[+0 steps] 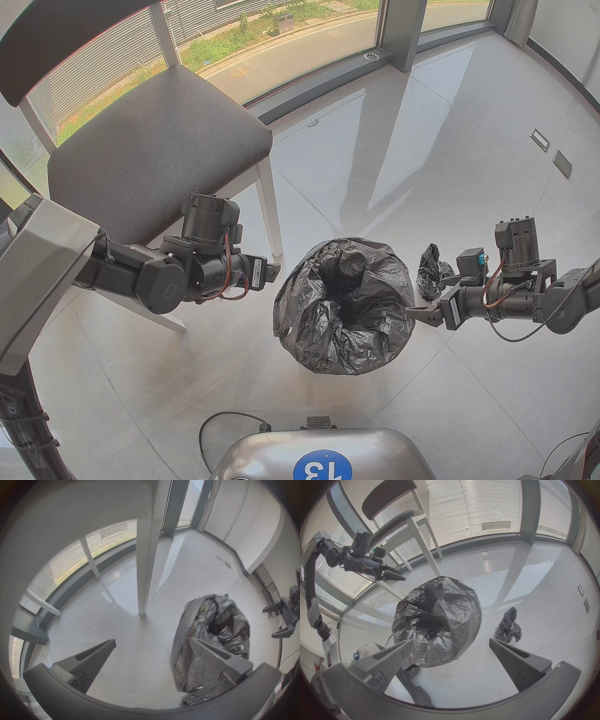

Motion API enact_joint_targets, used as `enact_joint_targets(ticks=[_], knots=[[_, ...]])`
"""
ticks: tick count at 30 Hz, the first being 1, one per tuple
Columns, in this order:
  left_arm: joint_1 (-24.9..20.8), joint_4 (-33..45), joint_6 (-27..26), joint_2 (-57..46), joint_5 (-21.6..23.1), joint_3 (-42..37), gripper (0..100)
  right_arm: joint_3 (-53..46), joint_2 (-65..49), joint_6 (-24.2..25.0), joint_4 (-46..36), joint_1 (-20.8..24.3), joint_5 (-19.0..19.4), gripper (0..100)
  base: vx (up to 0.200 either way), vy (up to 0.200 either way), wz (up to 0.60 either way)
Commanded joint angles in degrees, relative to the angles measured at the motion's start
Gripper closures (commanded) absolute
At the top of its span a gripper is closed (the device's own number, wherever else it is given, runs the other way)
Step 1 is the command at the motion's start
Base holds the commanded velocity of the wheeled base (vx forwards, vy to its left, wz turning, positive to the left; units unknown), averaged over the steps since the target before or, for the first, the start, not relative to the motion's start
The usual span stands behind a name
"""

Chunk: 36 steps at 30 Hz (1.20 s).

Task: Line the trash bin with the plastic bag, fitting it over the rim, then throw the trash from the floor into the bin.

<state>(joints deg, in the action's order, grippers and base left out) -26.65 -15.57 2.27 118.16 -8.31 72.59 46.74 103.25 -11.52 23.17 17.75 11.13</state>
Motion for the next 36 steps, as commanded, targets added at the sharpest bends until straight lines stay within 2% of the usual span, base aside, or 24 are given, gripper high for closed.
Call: enact_joint_targets(ticks=[1, 3, 9, 10, 11, 16, 21, 27, 36], knots=[[-2.3, -0.6, 0.4, -4.8, 0.3, 0.4, 0, -0.2, -0.9, -1.0, 0.1, -3.5, 0.0, 0, 0.000, 0.000, 0.00], [-3.1, -0.8, 0.7, -5.9, 0.6, 0.4, 0, -0.5, -0.9, -1.8, 0.1, -4.7, -0.1, 0, 0.000, 0.000, 0.00], [-3.7, -1.9, 1.2, -7.2, 2.2, 1.1, 0, -0.4, 0.4, -8.3, 0.0, -9.2, -0.1, 0, 0.000, 0.000, 0.00], [-3.7, -2.7, 1.2, -8.1, 2.4, 1.2, 0, 0.5, 1.9, -11.6, 0.0, -12.2, 0.1, 0, 0.000, 0.000, 0.00], [-3.8, -2.8, 1.2, -8.5, 2.5, 1.2, 0, 1.3, 2.5, -12.5, -0.1, -13.3, 0.1, 0, 0.000, 0.000, 0.00], [-4.6, -2.9, 0.8, -10.0, 3.5, 1.2, 0, 7.4, 7.9, -13.3, -0.1, -16.7, 0.1, 0, 0.000, 0.000, 0.00], [-5.2, -3.9, 0.1, -10.1, 3.7, 2.8, 0, 12.3, 14.1, -13.2, -0.2, -16.3, 0.3, 0, 0.000, 0.000, 0.00], [-6.2, -6.1, 0.4, -10.1, 6.7, 3.5, 0, 18.7, 20.8, -13.2, 0.0, -15.5, 2.1, 0, 0.000, 0.000, 0.00], [-7.6, -7.2, 0.1, -10.9, 7.1, 3.4, 0, 27.0, 28.8, -13.3, 0.0, -15.6, 2.3, 0, 0.000, 0.000, 0.00]])
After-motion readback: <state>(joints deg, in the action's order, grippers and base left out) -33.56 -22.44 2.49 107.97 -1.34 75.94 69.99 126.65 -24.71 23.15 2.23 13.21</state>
